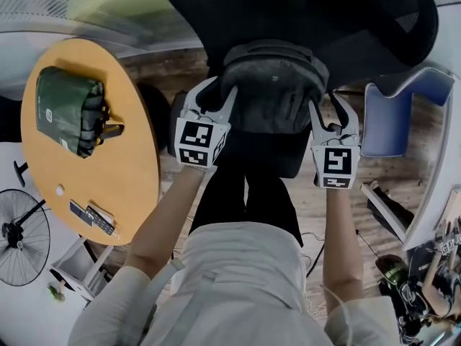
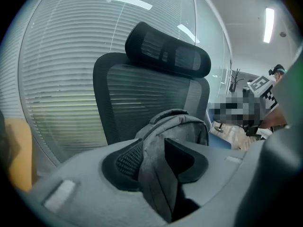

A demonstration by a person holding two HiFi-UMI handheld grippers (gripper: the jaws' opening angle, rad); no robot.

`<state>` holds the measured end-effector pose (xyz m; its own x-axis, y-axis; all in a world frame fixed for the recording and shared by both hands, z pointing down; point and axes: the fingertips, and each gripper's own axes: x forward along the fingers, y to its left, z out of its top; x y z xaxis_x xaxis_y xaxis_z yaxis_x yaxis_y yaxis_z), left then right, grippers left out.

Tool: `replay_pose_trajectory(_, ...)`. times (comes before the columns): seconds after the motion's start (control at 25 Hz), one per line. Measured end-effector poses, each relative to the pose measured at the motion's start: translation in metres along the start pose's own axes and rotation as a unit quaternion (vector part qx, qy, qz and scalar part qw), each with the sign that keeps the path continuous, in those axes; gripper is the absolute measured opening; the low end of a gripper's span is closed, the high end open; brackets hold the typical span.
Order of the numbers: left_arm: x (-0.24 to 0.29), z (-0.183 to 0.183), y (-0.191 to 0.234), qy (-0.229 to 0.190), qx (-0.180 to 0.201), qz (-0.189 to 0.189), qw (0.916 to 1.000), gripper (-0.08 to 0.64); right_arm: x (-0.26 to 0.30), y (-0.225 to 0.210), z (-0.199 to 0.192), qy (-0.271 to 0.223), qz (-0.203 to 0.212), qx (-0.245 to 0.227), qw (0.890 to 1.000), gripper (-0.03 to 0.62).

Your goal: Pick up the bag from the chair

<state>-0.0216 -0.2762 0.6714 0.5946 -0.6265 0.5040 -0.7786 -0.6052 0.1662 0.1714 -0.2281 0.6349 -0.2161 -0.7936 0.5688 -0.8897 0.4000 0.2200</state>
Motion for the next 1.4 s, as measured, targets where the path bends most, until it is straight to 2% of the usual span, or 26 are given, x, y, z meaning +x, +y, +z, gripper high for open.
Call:
replay_pose_trajectory(0.44,0.027,-0.03,0.011,0.03,-0.012,0.004,0.9995,0.177,0.027,-0.006,-0.035,0.031,0.003,0.004,1.0,0.198)
replay_pose_trajectory(0.92,0.052,-0.059,0.025,0.057,-0.034,0.008,0.9978,0.273,0.051,-0.011,-0.06,0.057,0.009,0.027,0.998,0.276)
replay_pose_trajectory(1.4,0.068,-0.075,0.031,0.071,-0.041,0.001,0.9966,0.276,0.066,-0.014,-0.082,0.078,0.01,0.04,0.996,0.272)
